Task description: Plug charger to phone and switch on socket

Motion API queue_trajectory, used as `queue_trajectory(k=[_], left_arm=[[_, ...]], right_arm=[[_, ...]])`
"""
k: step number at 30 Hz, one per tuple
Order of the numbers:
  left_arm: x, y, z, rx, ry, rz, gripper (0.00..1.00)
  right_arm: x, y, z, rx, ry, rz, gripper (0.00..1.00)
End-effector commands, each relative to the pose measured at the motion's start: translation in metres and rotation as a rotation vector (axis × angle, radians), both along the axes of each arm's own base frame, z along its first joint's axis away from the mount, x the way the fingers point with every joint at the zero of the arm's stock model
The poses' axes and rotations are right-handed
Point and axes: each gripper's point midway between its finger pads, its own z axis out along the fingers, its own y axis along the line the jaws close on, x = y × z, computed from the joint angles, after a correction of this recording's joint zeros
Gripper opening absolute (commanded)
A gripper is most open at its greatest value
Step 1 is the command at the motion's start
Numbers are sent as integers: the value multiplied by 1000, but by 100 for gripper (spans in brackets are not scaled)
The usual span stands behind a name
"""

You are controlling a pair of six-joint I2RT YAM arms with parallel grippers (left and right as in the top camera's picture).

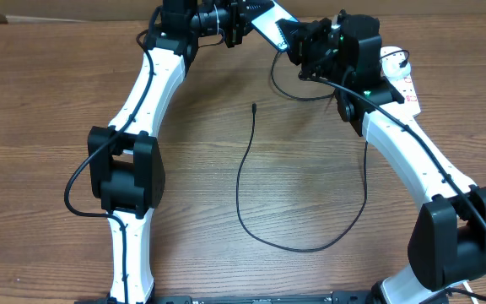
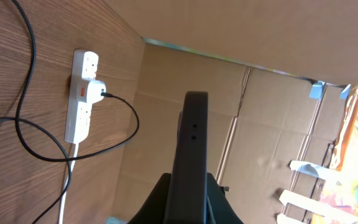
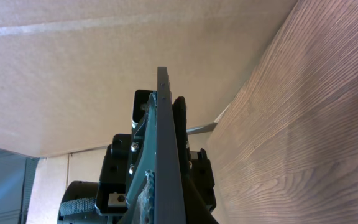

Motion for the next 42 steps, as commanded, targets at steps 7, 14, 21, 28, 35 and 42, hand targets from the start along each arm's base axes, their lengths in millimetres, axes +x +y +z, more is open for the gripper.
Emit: queue_trajectory(k=[7,14,21,28,35,42], left_arm=[[-1,-22,30,-7,-91,42,5],[1,-23,31,-5,-100,61,6],[3,-23,31,-4,-104,71,5],[5,-22,31,-1,-105,87,4],[4,-22,31,1,-113,76,4],[4,-12,31,16,-161,50,4]], right_arm=[[-46,58,-20,-22,32,281,4],[-48,60,-19,-12,38,297,4],[-50,63,-17,2,38,312,4],[-53,67,-17,1,37,327,4],[-53,66,-17,-41,-9,339,28],[-41,41,-24,-90,-24,301,71]])
